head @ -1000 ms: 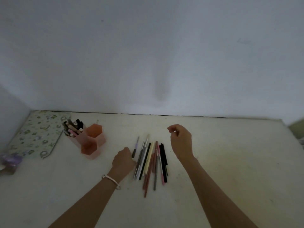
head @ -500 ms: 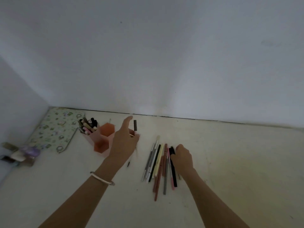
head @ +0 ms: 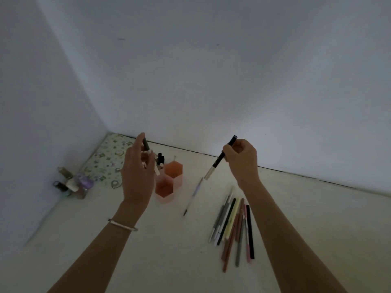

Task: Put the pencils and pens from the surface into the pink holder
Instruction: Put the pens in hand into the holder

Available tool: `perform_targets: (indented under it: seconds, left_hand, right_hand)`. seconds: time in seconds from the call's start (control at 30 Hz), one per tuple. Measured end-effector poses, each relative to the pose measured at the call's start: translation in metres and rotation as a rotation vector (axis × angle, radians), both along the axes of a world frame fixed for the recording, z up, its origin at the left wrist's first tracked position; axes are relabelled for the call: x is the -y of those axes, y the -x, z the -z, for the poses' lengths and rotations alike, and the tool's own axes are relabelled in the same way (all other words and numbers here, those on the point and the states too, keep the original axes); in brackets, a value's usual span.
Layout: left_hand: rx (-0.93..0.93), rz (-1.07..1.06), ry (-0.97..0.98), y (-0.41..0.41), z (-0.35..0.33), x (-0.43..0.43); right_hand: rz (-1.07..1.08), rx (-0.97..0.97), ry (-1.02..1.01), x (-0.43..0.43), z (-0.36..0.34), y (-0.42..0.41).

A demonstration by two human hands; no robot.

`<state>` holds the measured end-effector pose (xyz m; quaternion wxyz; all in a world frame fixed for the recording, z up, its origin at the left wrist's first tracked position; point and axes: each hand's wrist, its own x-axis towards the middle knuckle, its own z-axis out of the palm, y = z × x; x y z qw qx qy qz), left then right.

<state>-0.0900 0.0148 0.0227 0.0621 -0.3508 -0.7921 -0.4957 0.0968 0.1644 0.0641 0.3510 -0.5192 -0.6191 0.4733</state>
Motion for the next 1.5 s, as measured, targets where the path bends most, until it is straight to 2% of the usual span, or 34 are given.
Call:
perform_targets:
  seconds: [0.17,0.23,0.37,0.5,0.53,0.77,0.93,1.07,1.1,1.2,1.23,1.3,1.4,1.5]
  left_hand:
    - [0.056,0.000,-0.120,0.005,0.008,-0.002]
    - [0.008,-0.004,-0.144,0.010,0.007,-0.003]
    - [-0.076,0.047,-0.006,0.018,0.012,-0.002]
    - [-0.413,0.052,0.192,0.018,0.027,0.008]
    - [-0.431,0.039,0.202,0.019,0.029,0.012]
    - [-0.251,-0.051,-0.048,0.041,0.012,0.030]
    - [-0.158,-0.048,-0.109,0.053,0.004,0.044]
    - [-0.111,-0.070,-0.103,0.050,0.007,0.050]
    - [-0.097,-0.070,-0.098,0.049,0.007,0.050]
    - [-0.055,-0.058,-0.086,0.042,0.005,0.049]
    - [-0.045,-0.049,-0.084,0.039,0.003,0.047]
    - [-0.030,-0.035,-0.078,0.030,-0.002,0.042]
    - [-0.055,0.033,-0.117,0.006,-0.015,0.026]
    - [-0.126,0.242,-0.066,-0.042,-0.019,0.002]
  right_hand:
    - [-0.041,-0.135,-0.051,0.018,-0.006,0.026]
    - [-0.057,-0.161,-0.062,0.020,-0.005,0.032]
    - [-0.031,-0.210,-0.050,0.020,-0.005,0.039]
    - [-0.060,-0.288,-0.058,0.027,-0.003,0.047]
    - [-0.069,-0.300,-0.074,0.030,-0.002,0.051]
    - [-0.151,-0.280,-0.239,0.059,0.012,0.090]
    - [-0.179,-0.175,-0.328,0.071,0.029,0.106]
    - [-0.335,0.007,-0.395,0.080,0.046,0.107]
    - [-0.382,0.065,-0.442,0.082,0.050,0.106]
    - [-0.476,0.253,-0.780,0.086,0.063,0.101]
    - [-0.499,0.319,-0.836,0.087,0.065,0.099]
    - [-0.465,0.330,-0.823,0.086,0.067,0.092]
    - [-0.251,0.175,-0.684,0.073,0.061,0.074]
    - [-0.019,0.069,-0.579,0.050,0.046,0.049]
